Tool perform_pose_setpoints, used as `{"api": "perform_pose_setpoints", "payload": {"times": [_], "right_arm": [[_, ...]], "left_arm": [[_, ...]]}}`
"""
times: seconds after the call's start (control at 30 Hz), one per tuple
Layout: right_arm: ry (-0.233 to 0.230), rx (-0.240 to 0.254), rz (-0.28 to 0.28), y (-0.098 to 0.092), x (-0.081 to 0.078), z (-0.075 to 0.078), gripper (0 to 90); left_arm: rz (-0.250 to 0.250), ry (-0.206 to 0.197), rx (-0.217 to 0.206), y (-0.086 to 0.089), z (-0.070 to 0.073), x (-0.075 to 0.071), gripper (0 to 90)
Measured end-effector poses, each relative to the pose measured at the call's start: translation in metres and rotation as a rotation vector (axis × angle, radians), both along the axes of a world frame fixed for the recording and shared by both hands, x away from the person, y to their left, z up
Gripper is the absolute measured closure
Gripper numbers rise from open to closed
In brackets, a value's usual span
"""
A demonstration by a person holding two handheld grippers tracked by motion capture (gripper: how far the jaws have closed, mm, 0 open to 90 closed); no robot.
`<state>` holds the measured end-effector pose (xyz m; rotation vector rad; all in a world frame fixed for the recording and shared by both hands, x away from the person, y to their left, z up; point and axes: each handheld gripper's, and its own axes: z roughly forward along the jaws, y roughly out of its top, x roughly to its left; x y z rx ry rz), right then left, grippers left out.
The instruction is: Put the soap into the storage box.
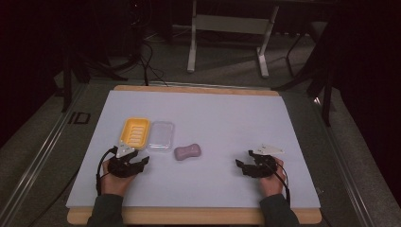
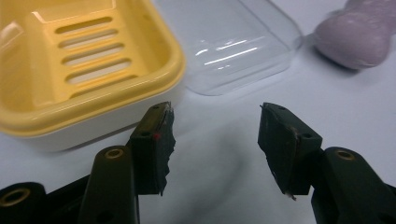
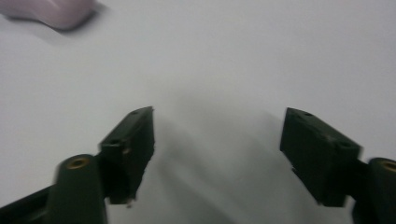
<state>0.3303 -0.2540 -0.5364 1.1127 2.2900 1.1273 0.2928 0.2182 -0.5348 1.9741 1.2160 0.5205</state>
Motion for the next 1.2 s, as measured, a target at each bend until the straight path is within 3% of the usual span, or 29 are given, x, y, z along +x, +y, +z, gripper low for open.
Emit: {"api": "perform_pose_setpoints", "payload": {"times": [0.07,0.1,0.2,0.33,0.57,0.67,0.87,1.17,1.2], "right_arm": [[-0.009,0.003,0.007,-0.002,-0.001,0.001,36.6],[-0.035,-0.009,0.022,-0.004,-0.003,0.001,36.8],[-0.060,0.014,0.047,-0.008,-0.006,0.002,36.4],[-0.085,-0.007,0.055,-0.005,-0.009,0.001,34.2],[-0.089,-0.035,0.076,-0.002,-0.010,0.000,31.8],[-0.095,-0.041,0.074,-0.001,-0.011,0.000,31.1],[-0.102,-0.042,0.081,-0.002,-0.011,0.000,31.1],[-0.098,-0.001,0.082,-0.006,-0.011,0.001,30.8],[-0.098,-0.001,0.082,-0.006,-0.011,0.001,30.6]], "left_arm": [[-0.011,0.005,0.006,-0.001,0.000,0.000,44.9],[-0.030,0.010,0.014,-0.003,0.000,0.000,44.9],[-0.050,0.007,-0.008,-0.005,0.002,0.000,45.0],[-0.067,0.004,-0.014,-0.006,0.004,-0.002,45.7],[-0.112,0.011,-0.042,-0.008,0.012,0.000,46.8],[-0.174,0.009,-0.020,-0.014,0.016,0.003,46.9],[-0.230,0.001,-0.011,-0.020,0.029,0.010,46.5],[-0.259,0.006,0.009,-0.029,0.040,0.023,45.0],[-0.279,0.007,0.020,-0.033,0.042,0.027,45.0]]}}
